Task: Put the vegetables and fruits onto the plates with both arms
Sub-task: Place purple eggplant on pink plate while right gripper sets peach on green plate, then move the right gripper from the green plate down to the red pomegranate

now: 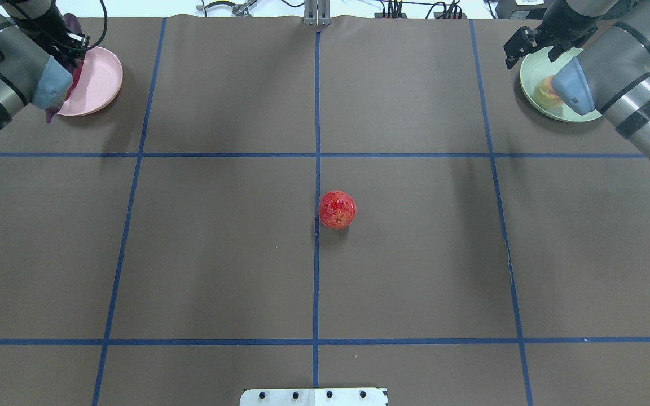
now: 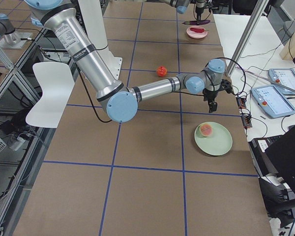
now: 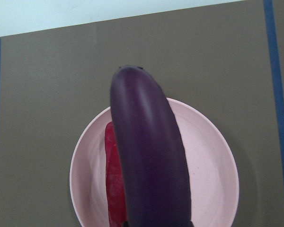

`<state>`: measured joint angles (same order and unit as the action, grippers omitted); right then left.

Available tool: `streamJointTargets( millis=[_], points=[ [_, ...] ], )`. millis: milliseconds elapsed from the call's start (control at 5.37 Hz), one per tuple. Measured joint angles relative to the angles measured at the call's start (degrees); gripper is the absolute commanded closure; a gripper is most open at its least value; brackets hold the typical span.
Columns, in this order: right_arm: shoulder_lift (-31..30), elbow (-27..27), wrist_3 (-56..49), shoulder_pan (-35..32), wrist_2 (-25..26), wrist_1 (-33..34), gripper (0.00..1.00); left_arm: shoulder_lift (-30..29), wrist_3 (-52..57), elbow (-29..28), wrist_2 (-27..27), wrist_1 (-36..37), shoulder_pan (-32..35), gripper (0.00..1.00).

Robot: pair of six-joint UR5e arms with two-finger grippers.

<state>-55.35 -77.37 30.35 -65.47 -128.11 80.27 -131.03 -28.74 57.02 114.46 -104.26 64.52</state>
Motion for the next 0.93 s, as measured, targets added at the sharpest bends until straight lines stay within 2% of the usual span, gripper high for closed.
streamJointTargets(
  millis=[372,559,745,931],
  points=[
    [-0.24,-6.21,9.26,2.36,-2.57,1.37,0.00,-0.49,-0.17,-3.23,-4.10,-2.51,-2.57,1.00],
    [-0.31,-8.93,14.54,4.65,-2.96,1.48,0.00,-0.49,-0.07,-4.19,-5.21,-3.46,-2.98,0.05],
    [-0.35,-11.61,19.72,7.45,-3.07,1.56,0.00,-0.50,0.43,-4.49,-5.77,-3.89,-3.08,0.00],
    [-0.36,-13.19,22.70,9.92,-2.99,1.65,0.00,-0.52,1.43,-4.51,-5.94,-4.02,-2.96,0.00]
  ],
)
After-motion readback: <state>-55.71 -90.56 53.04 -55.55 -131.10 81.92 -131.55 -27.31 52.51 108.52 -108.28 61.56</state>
